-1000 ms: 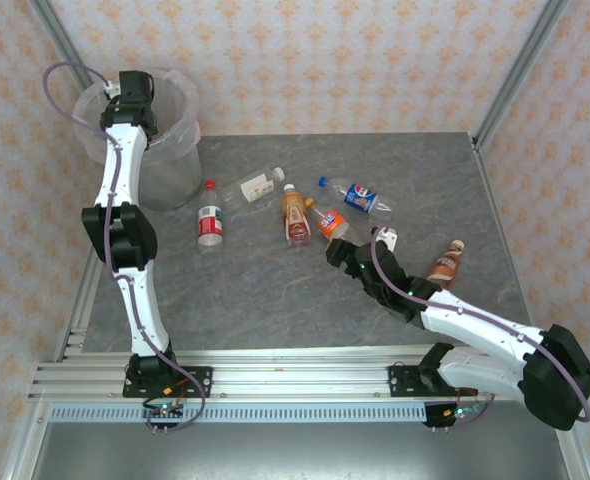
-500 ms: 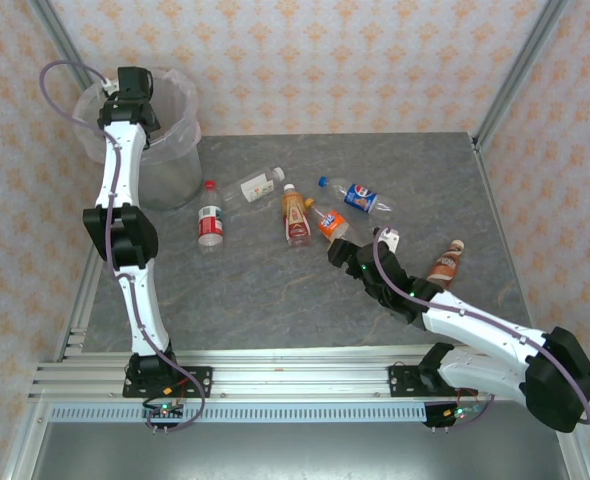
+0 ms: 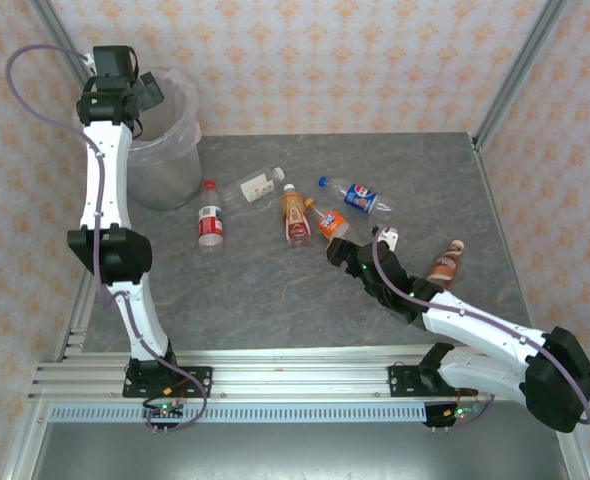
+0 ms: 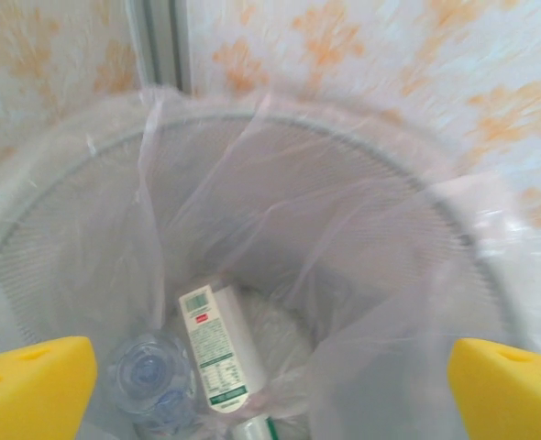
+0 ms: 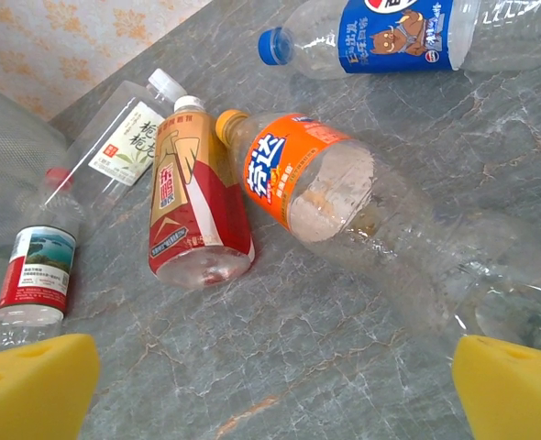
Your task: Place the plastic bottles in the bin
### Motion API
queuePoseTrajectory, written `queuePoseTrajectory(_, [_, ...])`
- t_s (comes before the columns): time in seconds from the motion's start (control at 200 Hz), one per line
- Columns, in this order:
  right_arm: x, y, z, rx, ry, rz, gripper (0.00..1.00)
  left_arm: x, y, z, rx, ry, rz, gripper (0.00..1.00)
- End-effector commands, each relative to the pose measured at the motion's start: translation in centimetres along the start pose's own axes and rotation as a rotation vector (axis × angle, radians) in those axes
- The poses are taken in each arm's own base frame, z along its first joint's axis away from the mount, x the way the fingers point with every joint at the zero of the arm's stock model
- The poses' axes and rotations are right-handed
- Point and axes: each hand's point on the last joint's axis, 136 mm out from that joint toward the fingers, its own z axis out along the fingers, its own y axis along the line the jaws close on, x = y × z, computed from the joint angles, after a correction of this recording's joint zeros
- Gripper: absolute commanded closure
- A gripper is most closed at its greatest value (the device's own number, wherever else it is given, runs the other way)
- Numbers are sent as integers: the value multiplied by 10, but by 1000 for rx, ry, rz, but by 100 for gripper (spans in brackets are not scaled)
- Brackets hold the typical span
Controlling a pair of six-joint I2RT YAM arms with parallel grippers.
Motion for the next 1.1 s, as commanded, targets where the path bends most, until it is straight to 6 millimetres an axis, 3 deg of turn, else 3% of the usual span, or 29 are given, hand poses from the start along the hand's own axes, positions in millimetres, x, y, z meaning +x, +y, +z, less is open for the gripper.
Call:
queuePoseTrajectory(0.0, [-2, 0, 2, -13, -25, -11, 1, -15, -21, -35, 78, -66, 5, 0])
queuePoseTrajectory(0.065, [-5, 2, 1, -27, -36, -17, 1, -9, -29, -43, 87, -67, 25, 0])
queuePoseTrajectory(0.095, [-6, 3, 1, -33, -41, -25, 1, -14, -31, -61, 101, -88, 26, 0])
queuePoseTrajectory(0.23, [-19, 5, -3, -49, -108, -24, 1, 14, -48, -89, 162, -86, 35, 0])
queuePoseTrajectory(0.425, [-33, 8, -3, -66, -183, 3, 1, 81, -80, -121, 307, -38, 90, 0])
queuePoseTrajectory(0.606, [-30, 16, 4, -58, -134, -61, 1, 140, -90, -136, 349, 37, 124, 0])
queuePoseTrajectory(0.871, [-38, 24, 12, -85, -184, 30, 1, 210, -82, -128, 344, 199, 201, 0])
queuePoseTrajectory(1.096, [-33, 24, 14, -80, -157, 19, 1, 277, -40, -97, 149, 370, 331, 0])
